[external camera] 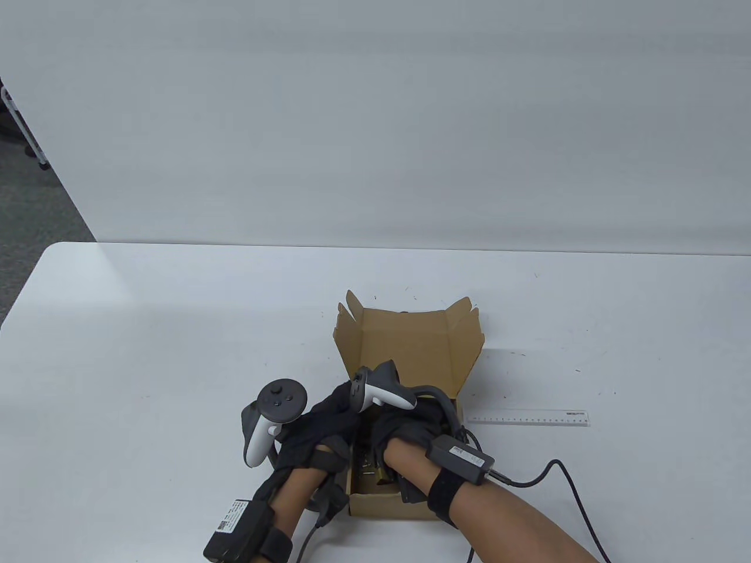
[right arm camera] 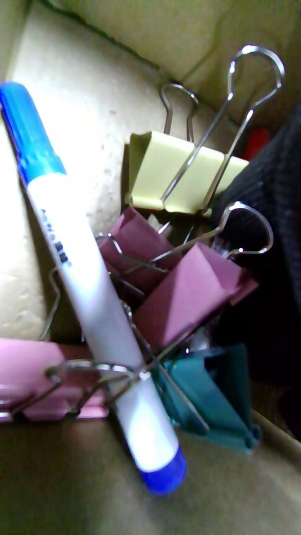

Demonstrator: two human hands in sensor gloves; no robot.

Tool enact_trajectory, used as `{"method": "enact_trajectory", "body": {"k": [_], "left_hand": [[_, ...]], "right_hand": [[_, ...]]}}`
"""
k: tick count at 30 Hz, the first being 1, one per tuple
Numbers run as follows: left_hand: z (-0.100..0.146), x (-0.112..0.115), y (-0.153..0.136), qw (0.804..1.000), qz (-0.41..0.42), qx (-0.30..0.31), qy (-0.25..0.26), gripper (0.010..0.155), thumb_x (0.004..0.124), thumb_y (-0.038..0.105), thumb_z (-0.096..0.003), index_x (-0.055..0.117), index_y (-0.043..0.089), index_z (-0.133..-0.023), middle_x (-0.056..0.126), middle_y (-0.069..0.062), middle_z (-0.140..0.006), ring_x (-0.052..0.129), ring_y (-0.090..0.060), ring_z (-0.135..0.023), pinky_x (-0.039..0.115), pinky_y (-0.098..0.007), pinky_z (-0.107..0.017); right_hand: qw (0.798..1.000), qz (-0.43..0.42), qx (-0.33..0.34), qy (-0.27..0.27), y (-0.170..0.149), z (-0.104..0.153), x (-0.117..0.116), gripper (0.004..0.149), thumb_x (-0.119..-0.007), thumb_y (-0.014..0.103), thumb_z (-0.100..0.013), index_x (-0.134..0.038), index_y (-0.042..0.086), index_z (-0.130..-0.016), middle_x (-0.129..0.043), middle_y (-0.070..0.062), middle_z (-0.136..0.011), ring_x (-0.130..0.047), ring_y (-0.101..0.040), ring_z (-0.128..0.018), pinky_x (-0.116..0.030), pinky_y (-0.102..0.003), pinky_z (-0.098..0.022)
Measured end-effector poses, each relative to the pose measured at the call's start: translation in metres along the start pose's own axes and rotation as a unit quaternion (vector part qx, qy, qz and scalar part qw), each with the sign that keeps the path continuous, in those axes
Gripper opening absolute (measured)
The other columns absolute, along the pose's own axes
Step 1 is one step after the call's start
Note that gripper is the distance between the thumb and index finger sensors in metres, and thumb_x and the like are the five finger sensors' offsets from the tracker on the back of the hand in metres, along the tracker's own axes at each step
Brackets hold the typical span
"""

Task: Open four flaps of mailer box and unpack office supplies

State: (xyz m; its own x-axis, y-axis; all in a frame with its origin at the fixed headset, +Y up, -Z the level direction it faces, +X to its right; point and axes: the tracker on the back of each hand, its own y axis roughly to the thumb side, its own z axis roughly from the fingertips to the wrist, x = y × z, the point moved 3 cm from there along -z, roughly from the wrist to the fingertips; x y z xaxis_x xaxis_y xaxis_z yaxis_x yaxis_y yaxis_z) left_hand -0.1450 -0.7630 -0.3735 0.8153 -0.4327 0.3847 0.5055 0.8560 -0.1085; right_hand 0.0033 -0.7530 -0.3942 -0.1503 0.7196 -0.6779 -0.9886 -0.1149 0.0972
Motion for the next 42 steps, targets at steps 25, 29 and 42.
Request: {"method": "enact_trajectory", "body": {"k": [25,29,42], "left_hand": [[0.0,0.0,0.0,1.0,-0.001,0.0,0.0,0.063,0.067,0.058,-0.0659,0.046,0.029,-0.118,0.061,-0.016,-0.121,0.067,-0.051,-0.104,0.046,-0.071,-0.077],[0.0,0.0,0.0,1.0,-0.001,-0.001,0.002,0.063,0.067,0.058,-0.0658,0.046,0.029,-0.118,0.061,-0.016,-0.12,0.067,-0.051,-0.104,0.046,-0.071,-0.076],[0.0,-0.001,0.0,1.0,-0.002,-0.002,0.003,0.063,0.067,0.058,-0.0657,0.046,0.029,-0.118,0.061,-0.017,-0.12,0.068,-0.051,-0.104,0.046,-0.071,-0.077]], "right_hand": [[0.999,0.011,0.043,-0.028,-0.005,0.002,0.006,0.042,-0.085,0.037,-0.066,-0.076,0.01,-0.097,-0.083,-0.009,-0.095,-0.085,-0.041,-0.082,-0.058,-0.064,-0.067],[0.996,0.022,0.05,-0.069,-0.005,0.012,0.013,0.043,-0.087,0.039,-0.062,-0.079,0.011,-0.094,-0.086,-0.008,-0.092,-0.088,-0.04,-0.079,-0.061,-0.063,-0.066],[0.987,0.035,0.067,-0.145,-0.01,0.035,0.023,0.043,-0.088,0.039,-0.06,-0.081,0.01,-0.092,-0.089,-0.008,-0.089,-0.09,-0.039,-0.076,-0.062,-0.062,-0.065]]}}
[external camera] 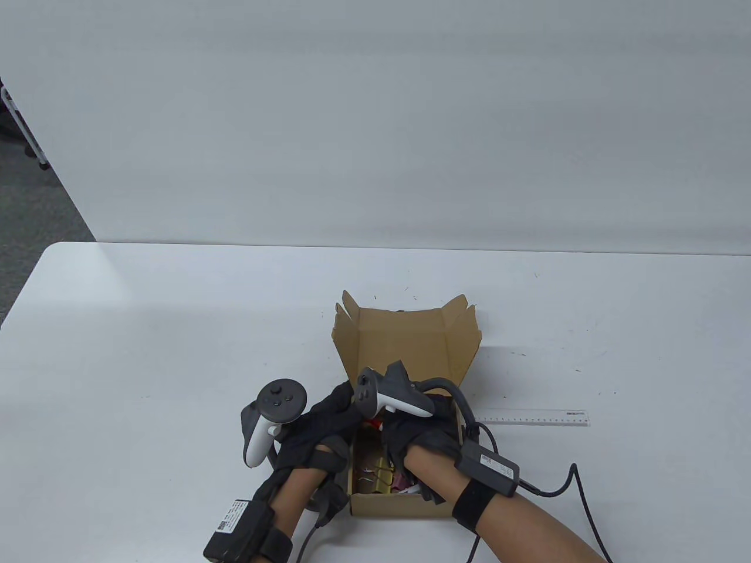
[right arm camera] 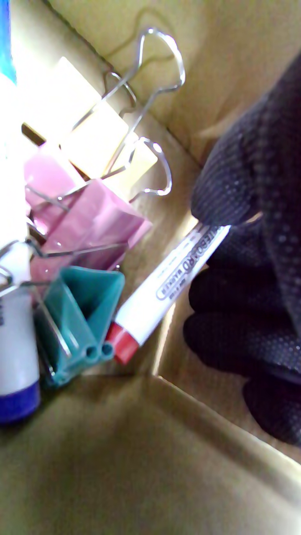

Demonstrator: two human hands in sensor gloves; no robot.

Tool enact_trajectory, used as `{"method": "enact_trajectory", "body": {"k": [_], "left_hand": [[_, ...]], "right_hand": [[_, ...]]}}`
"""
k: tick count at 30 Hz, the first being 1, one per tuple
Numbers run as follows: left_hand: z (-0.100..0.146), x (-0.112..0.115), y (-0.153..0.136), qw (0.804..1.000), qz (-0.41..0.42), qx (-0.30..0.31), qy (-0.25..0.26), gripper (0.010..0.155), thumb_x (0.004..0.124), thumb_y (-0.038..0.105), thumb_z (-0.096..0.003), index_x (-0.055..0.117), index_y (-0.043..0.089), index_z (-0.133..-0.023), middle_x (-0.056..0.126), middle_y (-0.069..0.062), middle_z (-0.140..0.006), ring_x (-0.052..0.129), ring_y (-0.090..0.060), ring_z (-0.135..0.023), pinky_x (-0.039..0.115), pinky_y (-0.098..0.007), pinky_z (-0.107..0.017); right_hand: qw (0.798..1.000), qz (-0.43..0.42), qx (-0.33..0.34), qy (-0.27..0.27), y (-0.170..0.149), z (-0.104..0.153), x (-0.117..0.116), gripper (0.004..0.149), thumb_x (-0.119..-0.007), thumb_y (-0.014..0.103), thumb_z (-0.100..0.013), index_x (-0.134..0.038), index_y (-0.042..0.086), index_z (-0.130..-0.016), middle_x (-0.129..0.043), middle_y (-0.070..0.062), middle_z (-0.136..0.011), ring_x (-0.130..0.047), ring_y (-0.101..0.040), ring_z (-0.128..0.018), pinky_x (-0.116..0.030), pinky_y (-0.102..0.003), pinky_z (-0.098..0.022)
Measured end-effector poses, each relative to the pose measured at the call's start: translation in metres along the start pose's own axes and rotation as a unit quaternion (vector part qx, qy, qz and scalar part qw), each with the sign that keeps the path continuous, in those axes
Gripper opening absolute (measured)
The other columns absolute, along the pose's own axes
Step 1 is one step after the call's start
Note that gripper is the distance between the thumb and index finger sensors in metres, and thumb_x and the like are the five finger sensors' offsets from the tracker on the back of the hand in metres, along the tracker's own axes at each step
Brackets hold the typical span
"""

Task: Open four flaps of mailer box and unpack office supplies

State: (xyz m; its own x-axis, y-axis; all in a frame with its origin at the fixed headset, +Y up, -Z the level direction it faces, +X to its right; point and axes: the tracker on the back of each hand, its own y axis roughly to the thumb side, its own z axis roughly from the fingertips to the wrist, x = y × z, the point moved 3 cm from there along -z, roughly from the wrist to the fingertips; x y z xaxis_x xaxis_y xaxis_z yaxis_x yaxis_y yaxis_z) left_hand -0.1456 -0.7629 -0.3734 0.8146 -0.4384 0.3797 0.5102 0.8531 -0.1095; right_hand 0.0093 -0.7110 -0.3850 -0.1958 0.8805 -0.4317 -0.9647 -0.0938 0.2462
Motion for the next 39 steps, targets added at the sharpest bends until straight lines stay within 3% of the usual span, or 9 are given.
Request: {"method": "enact_trajectory", "body": {"k": [14,23,39], "left_hand": [[0.0,0.0,0.0,1.0,0.0,0.0,0.0,0.063,0.067,0.058,-0.0657,0.046,0.029,-0.118,0.061,-0.017,-0.12,0.068,-0.051,-0.104,0.046,-0.071,-0.076],[0.0,0.0,0.0,1.0,0.0,0.0,0.0,0.063,0.067,0.058,-0.0658,0.046,0.029,-0.118,0.061,-0.017,-0.12,0.068,-0.051,-0.104,0.046,-0.071,-0.076],[0.0,0.0,0.0,1.0,0.0,0.0,0.0,0.063,0.067,0.058,-0.0658,0.046,0.029,-0.118,0.061,-0.017,-0.12,0.068,-0.051,-0.104,0.046,-0.071,-0.076]], "right_hand": [[0.997,0.009,0.015,-0.073,-0.001,0.02,0.022,0.043,-0.089,0.039,-0.059,-0.082,0.01,-0.091,-0.09,-0.008,-0.088,-0.091,-0.038,-0.075,-0.061,-0.062,-0.066],[0.995,-0.018,0.026,-0.09,-0.009,0.033,0.03,0.043,-0.089,0.039,-0.059,-0.083,0.01,-0.09,-0.091,-0.008,-0.087,-0.092,-0.038,-0.074,-0.061,-0.062,-0.066],[0.969,-0.162,0.042,-0.182,-0.056,0.067,0.049,0.043,-0.089,0.038,-0.059,-0.083,0.009,-0.09,-0.091,-0.009,-0.087,-0.092,-0.038,-0.074,-0.061,-0.062,-0.066]]}}
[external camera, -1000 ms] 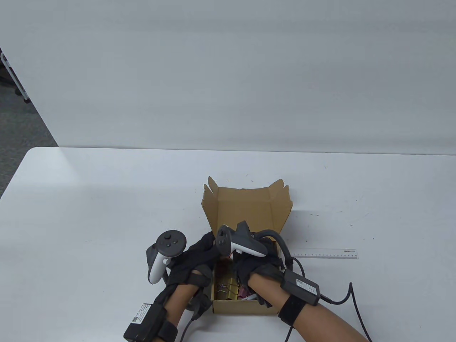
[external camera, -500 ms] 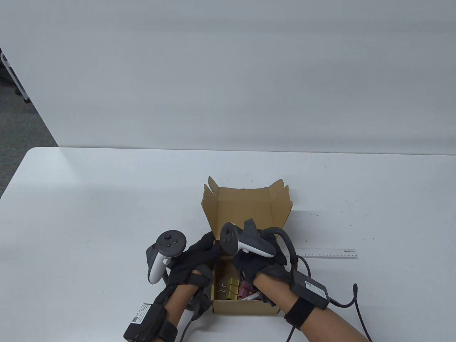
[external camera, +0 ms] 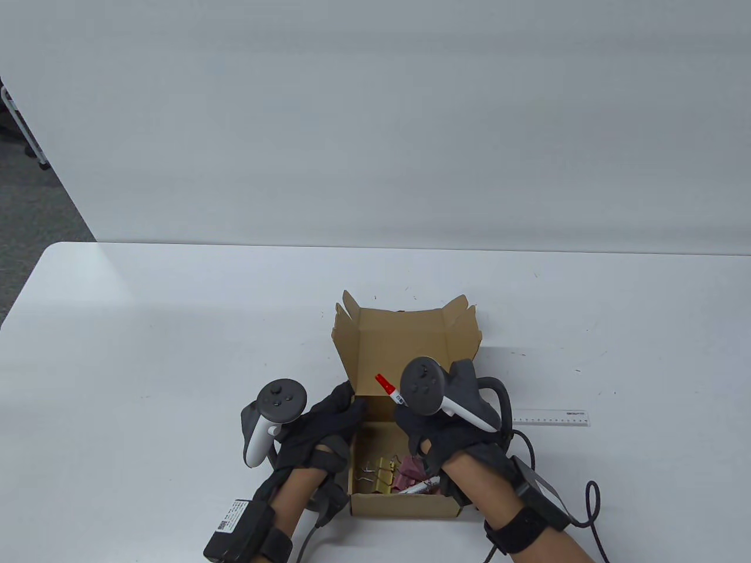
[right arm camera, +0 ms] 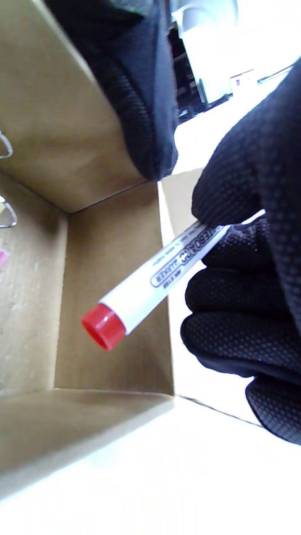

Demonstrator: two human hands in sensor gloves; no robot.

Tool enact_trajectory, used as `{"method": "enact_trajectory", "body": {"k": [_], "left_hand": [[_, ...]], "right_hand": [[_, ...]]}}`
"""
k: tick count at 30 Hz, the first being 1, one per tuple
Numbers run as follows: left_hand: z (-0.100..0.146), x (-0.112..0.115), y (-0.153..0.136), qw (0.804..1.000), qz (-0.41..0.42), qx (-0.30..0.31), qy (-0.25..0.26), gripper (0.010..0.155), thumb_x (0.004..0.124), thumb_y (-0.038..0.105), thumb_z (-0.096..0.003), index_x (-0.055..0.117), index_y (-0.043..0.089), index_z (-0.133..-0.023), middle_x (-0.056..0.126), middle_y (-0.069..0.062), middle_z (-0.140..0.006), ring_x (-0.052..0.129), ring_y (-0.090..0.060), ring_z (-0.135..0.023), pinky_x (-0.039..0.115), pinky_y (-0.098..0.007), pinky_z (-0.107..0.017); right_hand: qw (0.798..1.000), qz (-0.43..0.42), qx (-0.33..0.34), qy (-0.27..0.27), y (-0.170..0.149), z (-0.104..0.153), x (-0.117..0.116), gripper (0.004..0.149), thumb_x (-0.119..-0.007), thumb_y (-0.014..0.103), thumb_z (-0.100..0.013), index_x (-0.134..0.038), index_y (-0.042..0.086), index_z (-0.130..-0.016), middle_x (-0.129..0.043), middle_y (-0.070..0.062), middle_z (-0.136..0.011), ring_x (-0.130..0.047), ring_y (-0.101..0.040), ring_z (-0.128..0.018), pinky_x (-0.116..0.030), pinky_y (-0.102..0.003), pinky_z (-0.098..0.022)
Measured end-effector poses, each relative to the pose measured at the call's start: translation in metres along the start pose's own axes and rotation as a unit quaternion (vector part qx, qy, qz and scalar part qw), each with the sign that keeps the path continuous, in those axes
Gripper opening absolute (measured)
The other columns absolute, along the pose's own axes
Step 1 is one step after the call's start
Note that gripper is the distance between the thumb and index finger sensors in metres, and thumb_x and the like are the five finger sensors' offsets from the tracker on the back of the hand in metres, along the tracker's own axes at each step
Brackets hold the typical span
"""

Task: Open four flaps of mailer box and unpack office supplies

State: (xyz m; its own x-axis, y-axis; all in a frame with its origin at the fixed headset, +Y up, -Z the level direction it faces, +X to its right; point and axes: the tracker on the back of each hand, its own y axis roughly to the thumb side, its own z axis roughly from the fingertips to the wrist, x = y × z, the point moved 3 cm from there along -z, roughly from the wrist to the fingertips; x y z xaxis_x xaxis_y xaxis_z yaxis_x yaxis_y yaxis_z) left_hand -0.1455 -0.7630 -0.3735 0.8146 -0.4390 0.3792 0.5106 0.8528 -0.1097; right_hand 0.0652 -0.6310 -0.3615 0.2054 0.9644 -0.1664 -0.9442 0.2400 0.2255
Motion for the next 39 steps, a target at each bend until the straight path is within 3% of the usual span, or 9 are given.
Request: {"method": "enact_trajectory", "body": {"k": [23,33,39], "left_hand": [[0.0,0.0,0.0,1.0,0.005,-0.001,-0.001,0.063,0.067,0.058,-0.0657,0.046,0.029,-0.118,0.061,-0.017,-0.121,0.067,-0.051,-0.104,0.046,-0.071,-0.076],[0.0,0.0,0.0,1.0,0.006,-0.001,-0.002,0.063,0.067,0.058,-0.0656,0.046,0.029,-0.118,0.061,-0.017,-0.12,0.067,-0.051,-0.104,0.046,-0.071,-0.076],[0.0,0.0,0.0,1.0,0.007,-0.001,-0.003,0.063,0.067,0.058,-0.0656,0.046,0.029,-0.118,0.06,-0.017,-0.121,0.067,-0.051,-0.104,0.046,-0.071,-0.077]], "right_hand": [[0.99,-0.099,-0.073,-0.063,-0.082,0.031,0.056,0.043,-0.089,0.037,-0.059,-0.084,0.007,-0.09,-0.092,-0.011,-0.085,-0.092,-0.038,-0.071,-0.062,-0.062,-0.065],[0.982,-0.127,-0.127,-0.061,-0.126,0.036,0.062,0.043,-0.089,0.037,-0.059,-0.084,0.006,-0.09,-0.092,-0.011,-0.085,-0.093,-0.038,-0.07,-0.062,-0.062,-0.064],[0.977,-0.128,-0.164,-0.043,-0.144,0.039,0.054,0.043,-0.09,0.037,-0.059,-0.084,0.006,-0.089,-0.093,-0.012,-0.084,-0.093,-0.038,-0.069,-0.063,-0.062,-0.064]]}}
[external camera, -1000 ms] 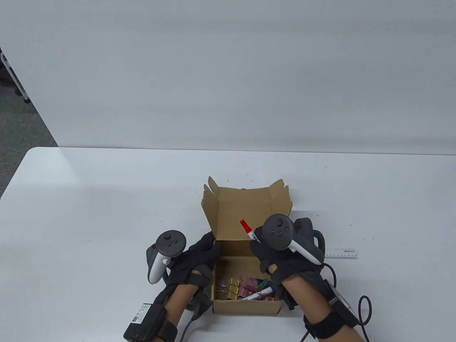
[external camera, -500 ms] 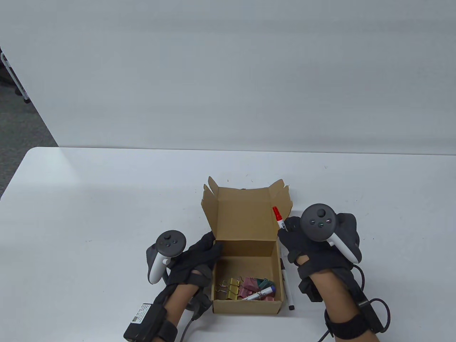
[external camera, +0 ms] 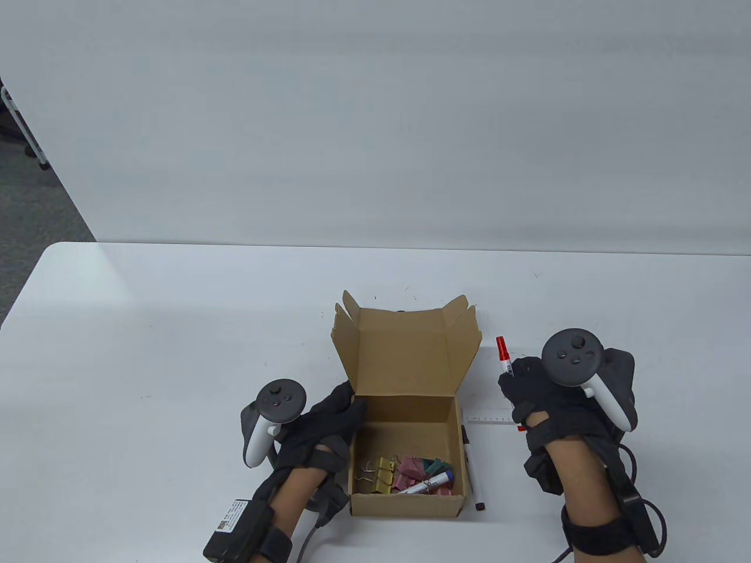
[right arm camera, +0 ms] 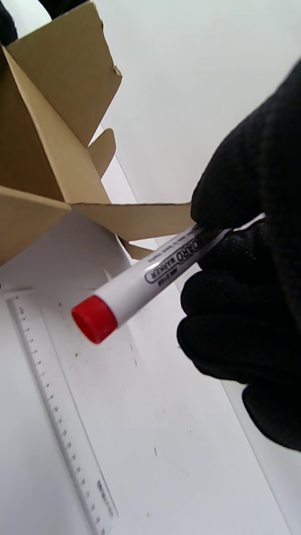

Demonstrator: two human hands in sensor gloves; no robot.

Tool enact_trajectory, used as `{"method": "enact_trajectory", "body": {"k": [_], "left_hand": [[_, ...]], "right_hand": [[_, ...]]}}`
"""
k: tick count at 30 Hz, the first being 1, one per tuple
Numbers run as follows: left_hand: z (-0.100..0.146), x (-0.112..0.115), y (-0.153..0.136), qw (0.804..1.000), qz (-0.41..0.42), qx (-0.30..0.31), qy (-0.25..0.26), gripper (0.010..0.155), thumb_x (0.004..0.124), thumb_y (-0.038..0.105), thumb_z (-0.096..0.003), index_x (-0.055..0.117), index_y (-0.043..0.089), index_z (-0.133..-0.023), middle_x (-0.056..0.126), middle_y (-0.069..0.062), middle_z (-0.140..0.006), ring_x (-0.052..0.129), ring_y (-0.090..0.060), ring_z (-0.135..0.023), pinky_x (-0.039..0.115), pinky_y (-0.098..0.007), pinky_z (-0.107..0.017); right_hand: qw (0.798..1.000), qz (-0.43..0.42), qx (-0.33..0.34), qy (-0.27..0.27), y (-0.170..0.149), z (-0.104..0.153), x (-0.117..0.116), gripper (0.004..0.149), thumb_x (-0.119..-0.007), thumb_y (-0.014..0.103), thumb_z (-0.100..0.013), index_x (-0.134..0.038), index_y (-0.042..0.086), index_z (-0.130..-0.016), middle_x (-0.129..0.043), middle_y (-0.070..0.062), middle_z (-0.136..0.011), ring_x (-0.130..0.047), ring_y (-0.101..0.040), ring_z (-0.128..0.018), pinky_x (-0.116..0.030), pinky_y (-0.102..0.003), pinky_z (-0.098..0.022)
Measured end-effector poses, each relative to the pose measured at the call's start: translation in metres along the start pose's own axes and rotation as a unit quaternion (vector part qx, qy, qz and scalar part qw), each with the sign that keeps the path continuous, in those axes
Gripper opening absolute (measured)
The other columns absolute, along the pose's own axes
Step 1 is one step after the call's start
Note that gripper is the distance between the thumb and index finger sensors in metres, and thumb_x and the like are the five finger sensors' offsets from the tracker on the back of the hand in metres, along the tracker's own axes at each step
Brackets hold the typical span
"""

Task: Open four flaps of mailer box and unpack office supplies

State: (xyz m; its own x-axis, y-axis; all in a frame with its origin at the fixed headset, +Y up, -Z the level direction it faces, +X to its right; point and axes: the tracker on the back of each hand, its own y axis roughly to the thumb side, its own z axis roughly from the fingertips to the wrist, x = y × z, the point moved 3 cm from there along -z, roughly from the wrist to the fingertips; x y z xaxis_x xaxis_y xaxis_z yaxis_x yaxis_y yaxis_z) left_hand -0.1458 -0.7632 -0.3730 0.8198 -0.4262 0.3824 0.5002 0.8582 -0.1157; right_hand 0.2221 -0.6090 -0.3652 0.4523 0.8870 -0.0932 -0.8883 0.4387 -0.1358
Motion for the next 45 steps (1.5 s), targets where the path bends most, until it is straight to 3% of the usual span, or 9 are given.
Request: {"method": "enact_trajectory", "body": {"k": [17,31,45], "left_hand": [[0.0,0.0,0.0,1.0,0.0,0.0,0.0,0.063,0.067,0.058,-0.0655,0.046,0.029,-0.118,0.061,-0.017,-0.121,0.067,-0.051,-0.104,0.046,-0.071,-0.076],[0.0,0.0,0.0,1.0,0.0,0.0,0.0,0.063,0.067,0.058,-0.0655,0.046,0.029,-0.118,0.061,-0.017,-0.12,0.067,-0.052,-0.104,0.046,-0.071,-0.076],[0.0,0.0,0.0,1.0,0.0,0.001,-0.001,0.063,0.067,0.058,-0.0655,0.046,0.029,-0.118,0.061,-0.017,-0.12,0.067,-0.051,-0.104,0.046,-0.071,-0.076]], "right_hand": [[0.99,0.014,-0.121,0.071,-0.074,-0.012,-0.047,0.044,-0.089,0.037,-0.059,-0.085,0.004,-0.089,-0.093,-0.013,-0.083,-0.094,-0.038,-0.067,-0.064,-0.062,-0.063],[0.973,0.082,-0.169,0.135,-0.083,-0.023,-0.093,0.044,-0.09,0.036,-0.059,-0.085,0.003,-0.088,-0.094,-0.014,-0.082,-0.095,-0.038,-0.065,-0.065,-0.062,-0.061],[0.959,0.12,-0.195,0.165,-0.088,-0.024,-0.11,0.044,-0.09,0.035,-0.059,-0.086,0.001,-0.087,-0.094,-0.015,-0.08,-0.095,-0.04,-0.063,-0.065,-0.063,-0.059]]}}
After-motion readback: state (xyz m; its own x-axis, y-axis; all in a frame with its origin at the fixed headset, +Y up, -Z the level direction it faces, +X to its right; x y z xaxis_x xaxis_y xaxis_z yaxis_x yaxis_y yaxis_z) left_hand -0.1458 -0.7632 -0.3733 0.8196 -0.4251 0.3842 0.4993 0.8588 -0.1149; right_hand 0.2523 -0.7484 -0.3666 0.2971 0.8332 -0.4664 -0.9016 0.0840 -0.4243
